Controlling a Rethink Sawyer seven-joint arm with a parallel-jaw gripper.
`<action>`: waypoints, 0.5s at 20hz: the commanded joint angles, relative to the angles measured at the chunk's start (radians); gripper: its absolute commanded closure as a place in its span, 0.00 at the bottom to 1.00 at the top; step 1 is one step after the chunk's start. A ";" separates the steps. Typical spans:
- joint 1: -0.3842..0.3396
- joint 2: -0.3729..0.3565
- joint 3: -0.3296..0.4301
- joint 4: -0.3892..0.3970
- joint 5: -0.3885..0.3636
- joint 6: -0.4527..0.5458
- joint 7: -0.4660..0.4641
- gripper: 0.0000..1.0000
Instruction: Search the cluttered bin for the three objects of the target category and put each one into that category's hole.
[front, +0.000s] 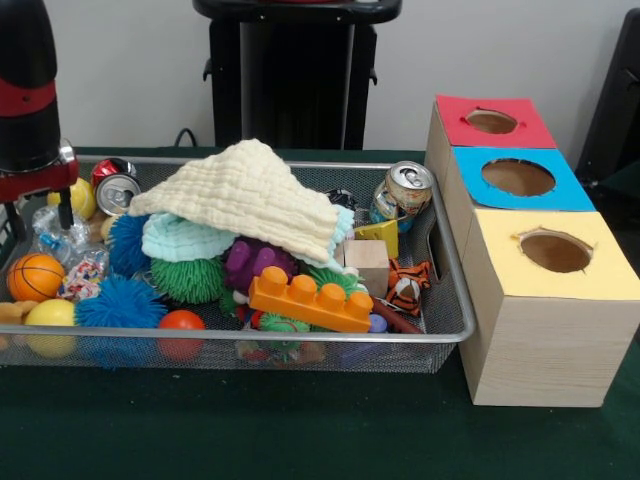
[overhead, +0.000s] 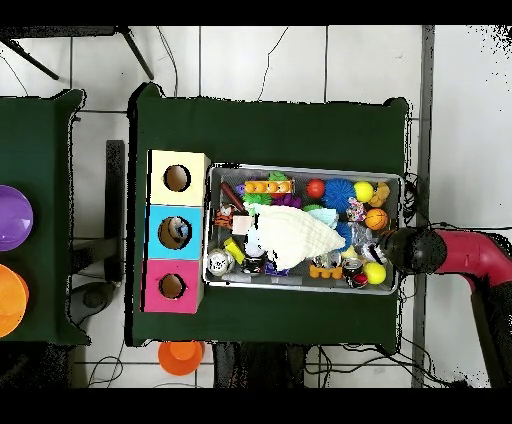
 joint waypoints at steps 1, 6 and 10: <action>-0.043 0.062 0.062 0.033 -0.008 -0.093 -0.283 0.00; -0.072 0.062 0.109 0.067 0.015 -0.111 -0.289 0.00; -0.090 0.069 0.136 0.086 0.017 -0.121 -0.286 0.00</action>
